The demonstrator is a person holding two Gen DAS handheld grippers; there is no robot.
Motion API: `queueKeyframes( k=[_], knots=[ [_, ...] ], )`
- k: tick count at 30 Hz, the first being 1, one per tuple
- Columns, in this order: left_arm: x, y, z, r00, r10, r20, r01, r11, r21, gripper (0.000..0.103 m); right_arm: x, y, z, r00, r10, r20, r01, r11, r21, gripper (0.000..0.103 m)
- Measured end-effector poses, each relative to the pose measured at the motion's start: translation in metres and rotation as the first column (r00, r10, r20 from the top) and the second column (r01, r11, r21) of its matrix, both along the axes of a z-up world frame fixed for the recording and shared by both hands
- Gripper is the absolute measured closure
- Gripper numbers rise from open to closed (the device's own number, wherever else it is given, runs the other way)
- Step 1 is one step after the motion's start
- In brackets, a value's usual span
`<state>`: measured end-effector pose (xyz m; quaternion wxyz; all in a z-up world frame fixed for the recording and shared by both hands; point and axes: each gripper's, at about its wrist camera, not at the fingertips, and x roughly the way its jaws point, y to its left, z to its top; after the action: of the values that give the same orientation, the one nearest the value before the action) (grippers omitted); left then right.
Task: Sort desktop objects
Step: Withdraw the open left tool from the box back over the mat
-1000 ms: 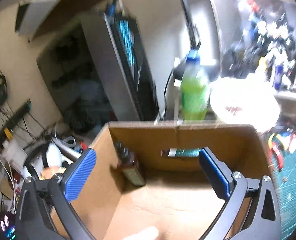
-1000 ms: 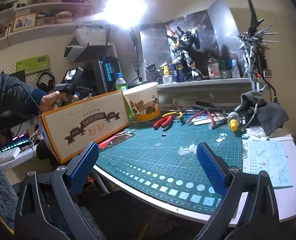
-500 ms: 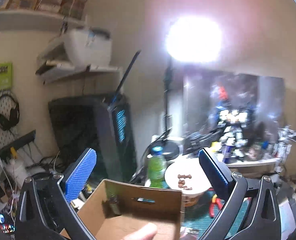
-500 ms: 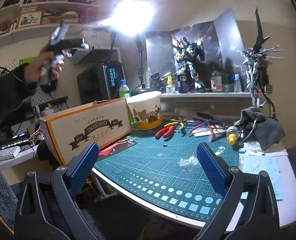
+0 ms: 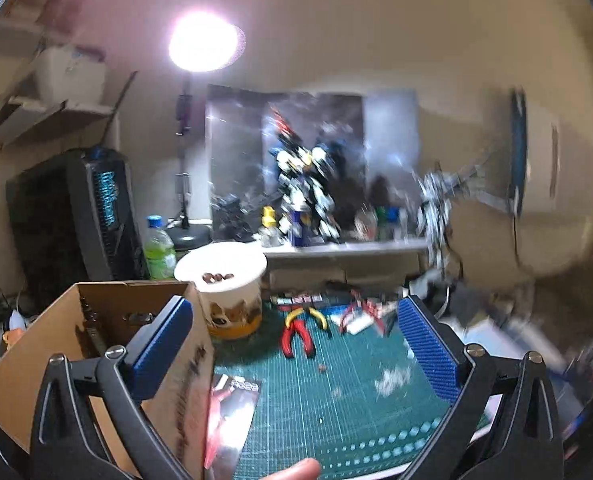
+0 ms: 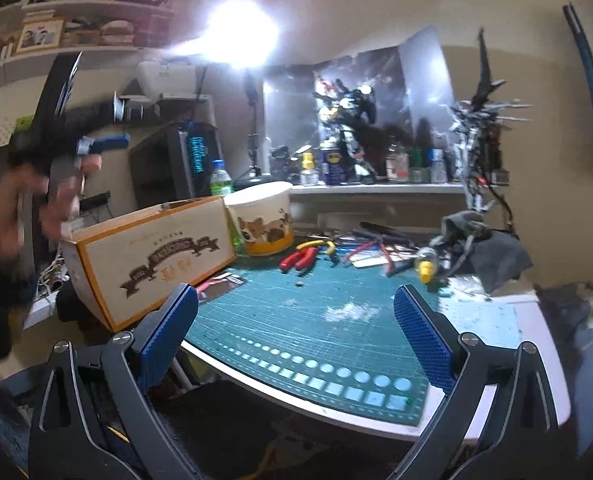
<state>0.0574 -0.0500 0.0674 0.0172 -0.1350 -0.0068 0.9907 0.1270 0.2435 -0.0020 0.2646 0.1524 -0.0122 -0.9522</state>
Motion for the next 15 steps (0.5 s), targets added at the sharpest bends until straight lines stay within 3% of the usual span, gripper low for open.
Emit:
queueKeyframes(
  k=[5,8,10,13,15],
  knots=[
    [0.003,0.047,-0.065,0.997,-0.072,-0.007,0.072,0.997,-0.033,0.0,-0.003,0.019,-0.005,0.995,-0.091,0.043,0.092,0.996,-0.011,0.004],
    [-0.015,0.064,-0.096,0.997,-0.06,0.045,0.062,0.997,-0.044,0.0,-0.011,0.032,-0.015,0.981,-0.177,0.084,0.18,0.983,-0.023,0.004],
    [-0.023,0.071,-0.104,0.998,-0.023,0.057,0.028,0.996,-0.089,0.0,-0.017,0.036,-0.02,0.968,-0.229,0.101,0.231,0.973,-0.009,0.004],
    [-0.026,0.081,-0.107,1.0,0.013,-0.001,-0.013,0.977,-0.214,0.0,-0.028,0.037,-0.024,0.938,-0.329,0.113,0.325,0.944,0.053,0.004],
    [-0.025,0.079,-0.104,0.999,0.028,-0.037,-0.036,0.969,-0.245,0.0,-0.038,0.036,-0.027,0.908,-0.401,0.121,0.391,0.915,0.1,0.005]
  ],
)
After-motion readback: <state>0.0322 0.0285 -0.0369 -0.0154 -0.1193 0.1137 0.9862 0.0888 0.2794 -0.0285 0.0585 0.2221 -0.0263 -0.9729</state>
